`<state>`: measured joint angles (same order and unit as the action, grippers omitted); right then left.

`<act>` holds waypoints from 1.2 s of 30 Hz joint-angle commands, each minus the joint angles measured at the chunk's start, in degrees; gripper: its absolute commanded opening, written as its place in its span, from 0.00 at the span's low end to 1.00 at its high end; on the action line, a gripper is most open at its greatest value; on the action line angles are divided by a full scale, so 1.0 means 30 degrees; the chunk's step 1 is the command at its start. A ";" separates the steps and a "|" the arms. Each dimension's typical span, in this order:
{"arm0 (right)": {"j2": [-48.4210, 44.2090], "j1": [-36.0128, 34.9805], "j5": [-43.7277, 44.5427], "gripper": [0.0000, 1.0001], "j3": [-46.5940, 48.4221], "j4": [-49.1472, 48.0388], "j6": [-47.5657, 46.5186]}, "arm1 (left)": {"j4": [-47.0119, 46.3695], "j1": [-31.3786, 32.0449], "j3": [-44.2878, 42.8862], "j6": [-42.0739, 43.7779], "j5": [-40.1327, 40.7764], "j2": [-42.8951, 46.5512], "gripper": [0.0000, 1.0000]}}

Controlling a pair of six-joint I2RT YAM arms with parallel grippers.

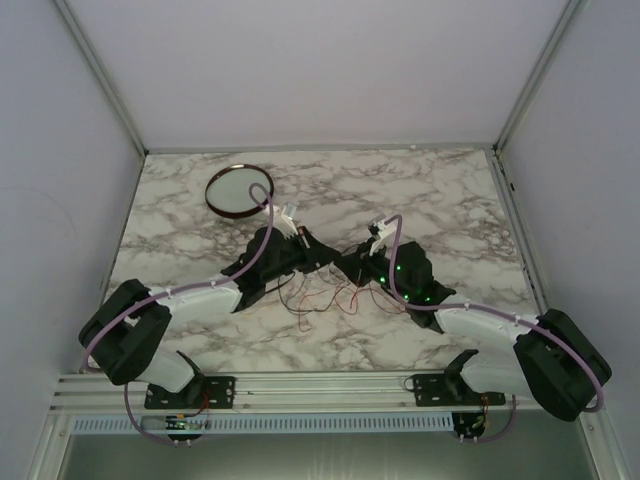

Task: Zip-tie the wires
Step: Tie the cable at the center of the board.

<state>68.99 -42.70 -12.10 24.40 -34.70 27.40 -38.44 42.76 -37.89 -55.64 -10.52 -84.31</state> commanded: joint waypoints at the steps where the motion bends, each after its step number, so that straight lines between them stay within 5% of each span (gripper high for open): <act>1: -0.0460 -0.0377 0.0606 0.07 -0.0269 -0.0397 -0.0323 | 0.0104 -0.0069 -0.0827 -0.0297 -0.0413 0.0011 0.00; 36: -0.0984 -0.2048 0.2687 0.07 -0.1534 0.1807 0.0059 | 0.1503 -0.2155 -0.2225 0.1118 -0.0202 0.0447 0.00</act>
<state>66.30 -47.48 -4.29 19.97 -32.23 27.46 -32.64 37.93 -42.54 -53.36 -12.03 -84.29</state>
